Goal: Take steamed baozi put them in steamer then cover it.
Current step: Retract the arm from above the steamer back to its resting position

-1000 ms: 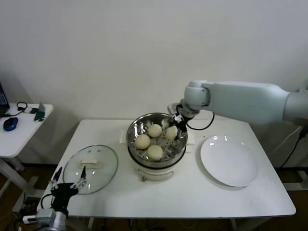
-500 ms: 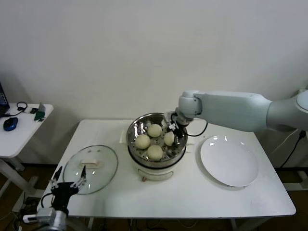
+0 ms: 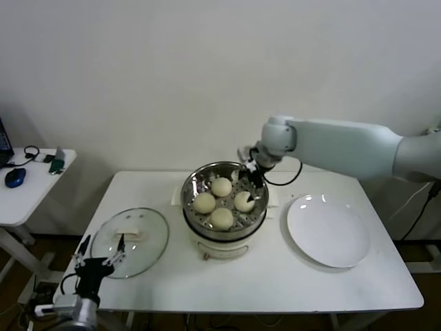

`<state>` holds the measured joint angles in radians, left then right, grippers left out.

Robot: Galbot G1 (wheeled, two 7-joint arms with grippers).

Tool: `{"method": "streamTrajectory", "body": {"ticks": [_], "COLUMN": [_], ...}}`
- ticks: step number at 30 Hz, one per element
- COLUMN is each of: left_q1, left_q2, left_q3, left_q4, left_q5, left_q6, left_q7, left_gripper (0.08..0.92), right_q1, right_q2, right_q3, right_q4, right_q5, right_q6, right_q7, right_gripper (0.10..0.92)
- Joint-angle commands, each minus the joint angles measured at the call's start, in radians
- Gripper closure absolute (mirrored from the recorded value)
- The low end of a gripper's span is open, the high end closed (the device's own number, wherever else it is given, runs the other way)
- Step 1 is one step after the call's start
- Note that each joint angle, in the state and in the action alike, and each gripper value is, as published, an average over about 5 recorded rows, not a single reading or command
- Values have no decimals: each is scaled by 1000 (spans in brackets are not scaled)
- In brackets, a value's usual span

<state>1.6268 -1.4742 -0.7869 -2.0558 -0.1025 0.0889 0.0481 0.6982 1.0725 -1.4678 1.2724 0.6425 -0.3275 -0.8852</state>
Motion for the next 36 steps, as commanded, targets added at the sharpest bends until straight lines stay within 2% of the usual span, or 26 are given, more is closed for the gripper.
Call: {"method": "streamTrajectory", "body": {"ticks": [1,5,9,13,17,22,26,30,36], "left_q1": [-12,-31,-45,-60,-74,-89,-96,-93,-78], "left_q2": [17,35,58,76,93,113,128,146,169], "left_q3": [17,13,16,20,32,44,45,39,34], "left_q4": [16,23,33,42,48,55,64,65,70], "left_q5": [-9,-24,-15,0,31,99,151,160,227], "left_q6": [-73,-71,-68,-56,-44,-51,-64,-76,-121], "left_q7": [-87,-79,-78,-79,-87,-86,-77,-60,-61], "left_gripper": [177,177,177,177,177,177,177,177,177], "right_q1": [-53,-284,-519,-841,-1294,-1775,-2014,-2184,-2306], "right_q2": [-200,-298,-427,-541,-586,-482,-327,-179,-36], "right_q3": [370,656,890,1149,1595,2021,2201,2270,2264], "right_q4": [28,72,167,280,380,440,455,460,429], "right_q5": [338,322,291,240,214,135,38,-25,-50], "right_q6": [-75,-45,-33,2,43,142,271,421,595], "right_q7": [257,567,746,810,843,838,795,744,699], "right_gripper": [202,203,203,203,203,202,203,203,203]}}
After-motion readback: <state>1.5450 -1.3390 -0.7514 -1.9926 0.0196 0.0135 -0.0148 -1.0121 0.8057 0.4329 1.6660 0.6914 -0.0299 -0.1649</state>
